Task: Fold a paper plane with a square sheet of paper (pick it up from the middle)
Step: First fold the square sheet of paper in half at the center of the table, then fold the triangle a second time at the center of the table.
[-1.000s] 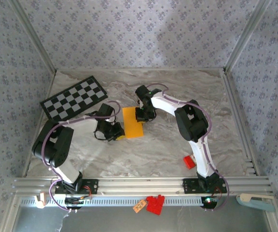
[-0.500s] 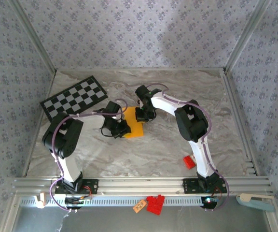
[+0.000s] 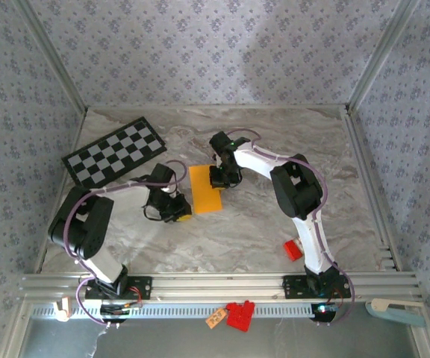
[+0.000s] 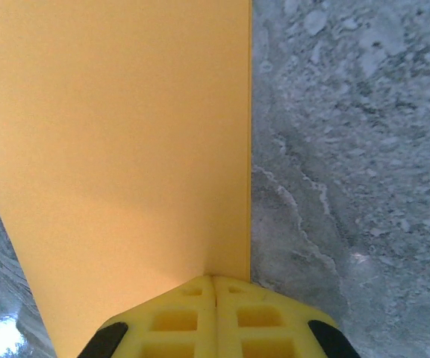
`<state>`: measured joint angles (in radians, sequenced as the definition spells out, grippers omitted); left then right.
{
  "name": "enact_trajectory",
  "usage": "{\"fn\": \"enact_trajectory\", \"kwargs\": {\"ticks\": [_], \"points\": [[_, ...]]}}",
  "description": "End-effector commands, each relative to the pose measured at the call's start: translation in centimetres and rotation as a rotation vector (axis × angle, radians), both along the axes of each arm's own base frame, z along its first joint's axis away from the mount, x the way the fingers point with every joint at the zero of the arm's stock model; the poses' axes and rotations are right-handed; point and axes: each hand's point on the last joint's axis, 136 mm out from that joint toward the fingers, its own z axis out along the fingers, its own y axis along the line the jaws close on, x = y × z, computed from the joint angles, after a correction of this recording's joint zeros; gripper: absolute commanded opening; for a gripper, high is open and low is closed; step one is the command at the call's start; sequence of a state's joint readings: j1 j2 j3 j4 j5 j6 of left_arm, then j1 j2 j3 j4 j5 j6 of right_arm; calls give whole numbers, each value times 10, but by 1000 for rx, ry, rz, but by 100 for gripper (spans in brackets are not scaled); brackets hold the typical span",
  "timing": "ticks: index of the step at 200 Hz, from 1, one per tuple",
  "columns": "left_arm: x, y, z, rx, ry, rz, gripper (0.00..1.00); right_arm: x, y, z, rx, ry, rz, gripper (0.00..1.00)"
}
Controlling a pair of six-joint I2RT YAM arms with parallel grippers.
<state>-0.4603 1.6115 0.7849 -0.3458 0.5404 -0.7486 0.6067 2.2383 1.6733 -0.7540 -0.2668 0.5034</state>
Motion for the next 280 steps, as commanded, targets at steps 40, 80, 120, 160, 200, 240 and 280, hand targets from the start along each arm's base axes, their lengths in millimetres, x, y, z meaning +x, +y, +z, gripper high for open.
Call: {"fn": "enact_trajectory", "kwargs": {"ticks": [40, 80, 120, 160, 200, 240, 280], "points": [[73, -13, 62, -96, -188, 148, 33, -6, -32, -9, -134, 62, -20, 16], [104, -30, 68, -160, -200, 201, 38, 25, 2, 74, 91, -90, -48, 29], [118, -37, 59, -161, -185, 204, 34, 21, -14, 92, 138, -146, -119, 35], [127, -44, 46, -199, -158, 250, 31, 13, -34, 83, 206, -131, -188, 37], [129, -48, 30, -204, -118, 290, 31, -2, -30, 70, 273, -67, -166, 42], [123, -42, 11, -156, -76, 311, 30, -17, -27, 61, 284, -14, -153, 44], [112, -31, -8, -72, -30, 325, 29, -38, -28, 51, 282, 41, -135, 47]]}}
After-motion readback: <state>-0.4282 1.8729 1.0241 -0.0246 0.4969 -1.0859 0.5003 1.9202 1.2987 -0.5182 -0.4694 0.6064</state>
